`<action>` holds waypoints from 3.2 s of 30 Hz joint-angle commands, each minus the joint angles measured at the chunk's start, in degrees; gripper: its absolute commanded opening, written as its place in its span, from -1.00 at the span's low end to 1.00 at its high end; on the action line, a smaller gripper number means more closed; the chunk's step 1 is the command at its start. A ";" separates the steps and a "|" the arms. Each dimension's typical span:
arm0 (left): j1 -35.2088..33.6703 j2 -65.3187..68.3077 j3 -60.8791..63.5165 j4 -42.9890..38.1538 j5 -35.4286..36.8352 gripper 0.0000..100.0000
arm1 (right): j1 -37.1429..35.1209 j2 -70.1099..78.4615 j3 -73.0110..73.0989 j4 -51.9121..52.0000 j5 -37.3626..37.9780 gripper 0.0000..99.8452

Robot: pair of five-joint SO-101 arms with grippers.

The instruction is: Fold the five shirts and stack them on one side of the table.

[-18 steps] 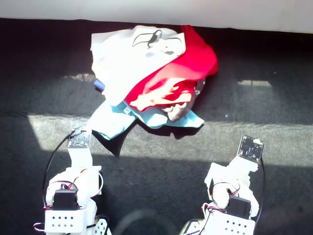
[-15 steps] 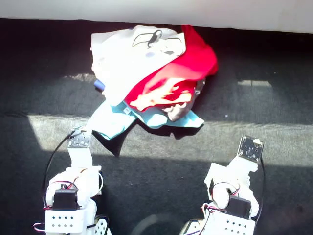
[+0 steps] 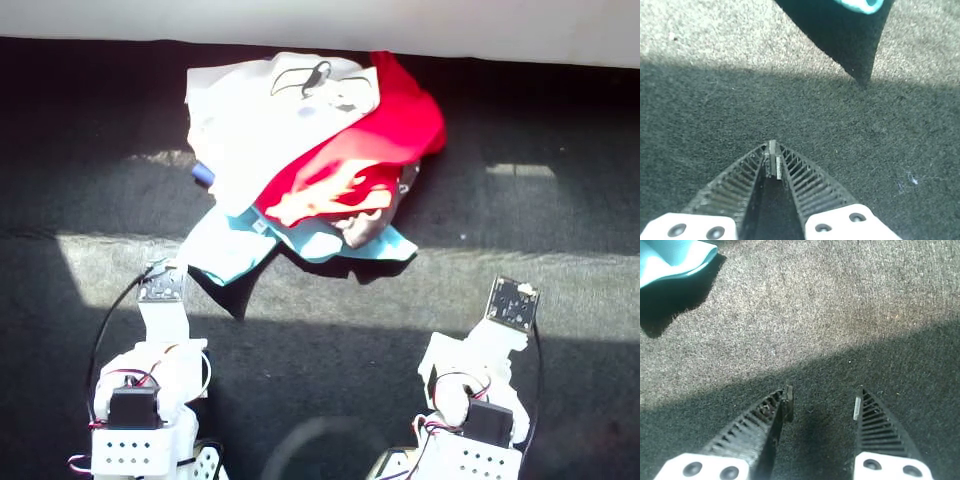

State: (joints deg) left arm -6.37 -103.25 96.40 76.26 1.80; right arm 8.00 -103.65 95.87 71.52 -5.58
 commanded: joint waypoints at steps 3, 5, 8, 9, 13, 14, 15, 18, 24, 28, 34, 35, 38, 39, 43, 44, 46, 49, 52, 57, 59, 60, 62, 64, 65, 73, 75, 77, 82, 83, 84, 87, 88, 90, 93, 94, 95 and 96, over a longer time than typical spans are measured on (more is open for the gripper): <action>0.48 -0.31 0.75 0.18 0.35 -0.98 | -0.13 -0.22 6.99 -0.57 -0.44 -0.60; 0.48 -0.31 0.75 0.18 0.35 -0.98 | -0.13 -0.22 6.99 -0.57 -0.44 -0.60; 0.48 -0.31 0.75 0.18 0.35 -0.98 | -0.13 -0.22 6.99 -0.57 -0.44 -0.60; 0.48 -0.31 0.75 0.18 0.35 -0.98 | -0.13 -0.22 6.99 -0.57 -0.44 -0.60; 0.48 -0.31 0.75 0.18 0.35 -0.98 | -0.13 -0.22 6.99 -0.57 -0.44 -0.60; 0.48 -0.31 0.75 0.18 0.35 -0.98 | -0.13 -0.22 6.99 -0.57 -0.44 -0.60; 0.48 -0.31 0.75 0.18 0.35 -0.98 | -0.13 -0.22 6.99 -0.57 -0.44 -0.60; 0.48 -0.31 0.75 0.18 0.35 -0.98 | -0.13 -0.22 6.99 -0.57 -0.44 -0.60; 0.48 -0.31 0.75 0.18 0.35 -0.98 | -0.13 -0.22 6.99 -0.57 -0.44 -0.60; 0.48 -0.31 0.75 0.18 0.35 -0.98 | -0.13 -0.22 6.99 -0.57 -0.44 -0.60; 0.84 -0.40 0.66 0.09 0.35 -0.97 | -0.13 -0.22 6.99 -0.57 -0.44 -0.60; 0.84 -0.48 0.66 0.09 0.35 -0.97 | -0.13 -0.22 6.99 -0.57 -0.44 -0.60; 0.48 -0.48 0.66 -0.79 0.26 -0.97 | -0.13 -0.22 6.99 -0.57 -0.44 -0.60; 0.48 -0.48 0.66 -2.46 0.26 -0.97 | -0.13 -0.22 6.99 -0.57 -0.44 -0.60; 0.40 -0.57 -1.10 -14.68 0.26 -0.97 | -0.13 -0.22 6.99 -0.57 -0.44 -0.60; 0.31 -0.57 -1.71 -17.93 0.18 -0.97 | -0.13 -0.22 6.99 -0.57 -0.44 -0.60; -0.48 -0.57 -2.86 -23.74 0.18 -0.97 | -0.13 -0.22 6.99 -0.57 -0.44 -0.60; -0.66 -0.48 -5.76 -28.40 0.18 -0.91 | -0.13 -0.22 6.99 -0.57 -0.44 -0.60; -2.15 -0.40 -12.18 -28.84 0.26 -0.77 | -0.13 -0.22 6.99 -0.57 -0.44 -0.60; -2.42 0.40 -26.68 -28.84 0.35 -0.74 | -0.13 -0.22 6.99 -0.57 -0.44 -0.60; -2.33 3.56 -33.19 -28.66 0.35 -0.74 | -0.13 -0.22 6.99 -0.57 -0.44 -0.60; -2.33 6.46 -36.70 -28.57 0.35 -0.74 | -0.13 -0.22 6.99 -0.57 -0.44 -0.60; -2.33 14.46 -44.44 -28.48 0.35 -0.73 | -0.13 -0.22 6.99 -0.57 -0.44 -0.60; -2.33 24.31 -52.09 -27.52 0.35 -0.73 | -0.13 -0.22 6.99 -0.57 -0.44 -0.60; -2.33 29.49 -56.04 -26.20 0.35 -0.73 | -0.13 -0.22 6.99 -0.57 -0.44 -0.60; 1.71 65.54 -84.97 -9.05 0.35 -0.73 | -0.13 -0.22 6.99 -0.57 -0.44 -0.60; 3.56 72.66 -90.15 -5.54 0.35 -0.72 | -0.13 -0.22 6.99 -0.57 -0.44 -0.60; 5.49 79.34 -95.25 -1.93 0.35 -0.67 | -0.13 -0.22 6.99 -0.57 -0.44 -0.60; 6.46 92.00 -108.26 6.68 0.70 -0.62 | -0.13 -0.22 6.99 -0.57 -0.44 -0.60; 6.46 93.67 -110.55 8.09 0.70 -0.62 | -0.13 -0.22 6.99 -0.57 -0.44 -0.60; 6.64 95.43 -112.84 9.32 0.70 -0.62 | -0.13 -0.22 6.99 -0.57 -0.44 -0.60; 8.92 100.70 -116.97 11.34 0.44 -0.61 | -0.13 -0.22 6.99 -0.57 -0.44 -0.60; 9.89 102.81 -118.20 11.87 0.44 -0.61 | -0.13 -0.22 6.99 -0.57 -0.44 -0.60; 11.38 107.47 -120.92 12.40 0.62 -0.57 | -0.13 -0.22 6.99 -0.57 -0.44 -0.60; 14.46 114.77 -125.67 11.96 0.53 -0.39 | -0.13 -0.22 6.99 -0.57 -0.44 -0.60; 15.78 117.41 -127.43 11.96 0.44 -0.31 | -0.13 -0.22 6.99 -0.57 -0.44 -0.60; 16.92 119.87 -129.45 11.96 0.44 -0.25 | -0.13 -0.22 6.99 -0.57 -0.44 -0.60; 17.89 122.15 -131.56 11.96 0.35 -0.21 | -0.13 -0.22 6.99 -0.57 -0.44 -0.60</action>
State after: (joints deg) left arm 8.22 14.46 -28.70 88.13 2.15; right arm 8.00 -103.65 95.87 71.52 -5.58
